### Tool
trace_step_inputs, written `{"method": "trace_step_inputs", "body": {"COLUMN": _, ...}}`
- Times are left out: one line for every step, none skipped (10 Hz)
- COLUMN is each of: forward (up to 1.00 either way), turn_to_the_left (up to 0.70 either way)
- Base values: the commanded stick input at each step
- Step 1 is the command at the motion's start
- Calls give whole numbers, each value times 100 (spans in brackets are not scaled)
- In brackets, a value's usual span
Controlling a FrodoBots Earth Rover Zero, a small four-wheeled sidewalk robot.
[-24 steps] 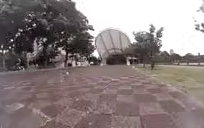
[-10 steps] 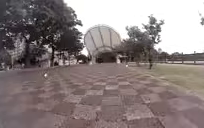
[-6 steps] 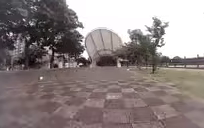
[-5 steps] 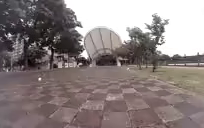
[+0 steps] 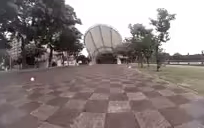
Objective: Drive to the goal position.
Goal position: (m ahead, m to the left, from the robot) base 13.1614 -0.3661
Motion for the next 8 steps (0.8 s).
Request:
{"method": "trace_step_inputs", "body": {"forward": 100, "turn_to_the_left": 0}}
{"method": "trace_step_inputs", "body": {"forward": 100, "turn_to_the_left": 0}}
{"method": "trace_step_inputs", "body": {"forward": 100, "turn_to_the_left": 0}}
{"method": "trace_step_inputs", "body": {"forward": 100, "turn_to_the_left": 0}}
{"method": "trace_step_inputs", "body": {"forward": 100, "turn_to_the_left": 0}}
{"method": "trace_step_inputs", "body": {"forward": 100, "turn_to_the_left": 0}}
{"method": "trace_step_inputs", "body": {"forward": 100, "turn_to_the_left": 0}}
{"method": "trace_step_inputs", "body": {"forward": 100, "turn_to_the_left": 0}}
